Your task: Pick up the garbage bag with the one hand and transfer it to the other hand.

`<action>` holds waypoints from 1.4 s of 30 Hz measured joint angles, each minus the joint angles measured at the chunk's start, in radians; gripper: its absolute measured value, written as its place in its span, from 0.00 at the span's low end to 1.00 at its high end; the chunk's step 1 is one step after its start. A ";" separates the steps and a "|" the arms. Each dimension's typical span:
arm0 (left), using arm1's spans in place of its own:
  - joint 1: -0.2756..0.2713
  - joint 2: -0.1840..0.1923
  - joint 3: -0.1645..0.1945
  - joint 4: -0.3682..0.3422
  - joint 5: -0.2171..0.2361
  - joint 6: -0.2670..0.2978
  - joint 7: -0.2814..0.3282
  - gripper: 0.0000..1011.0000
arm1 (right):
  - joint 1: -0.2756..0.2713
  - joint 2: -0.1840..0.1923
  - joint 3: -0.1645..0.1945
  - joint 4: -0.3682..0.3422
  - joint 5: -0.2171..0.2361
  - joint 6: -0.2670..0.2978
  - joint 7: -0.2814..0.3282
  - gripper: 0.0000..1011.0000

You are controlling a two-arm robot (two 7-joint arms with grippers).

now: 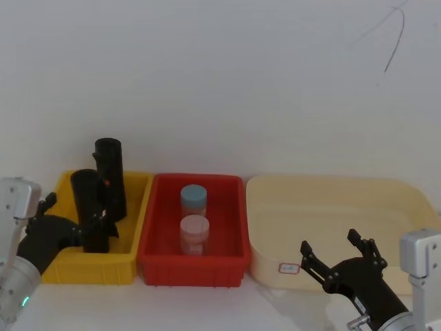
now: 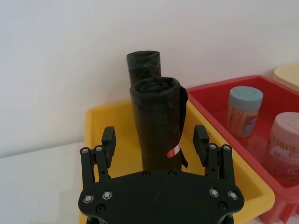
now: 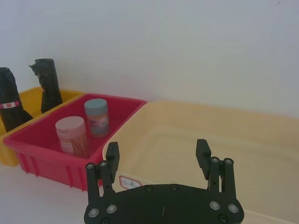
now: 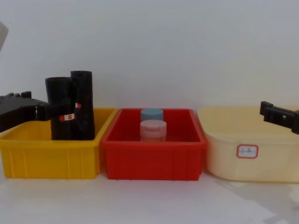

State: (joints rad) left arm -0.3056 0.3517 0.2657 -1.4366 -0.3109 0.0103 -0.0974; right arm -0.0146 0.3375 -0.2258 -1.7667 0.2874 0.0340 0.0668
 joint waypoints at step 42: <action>-0.105 -0.061 -0.014 0.127 0.003 -0.052 -0.094 0.51 | 0.000 0.000 0.000 0.000 0.000 0.000 0.000 0.99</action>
State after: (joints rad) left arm -0.4111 0.2902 0.2520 -1.3094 -0.3075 -0.0414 -0.1914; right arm -0.0146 0.3375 -0.2258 -1.7667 0.2874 0.0340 0.0668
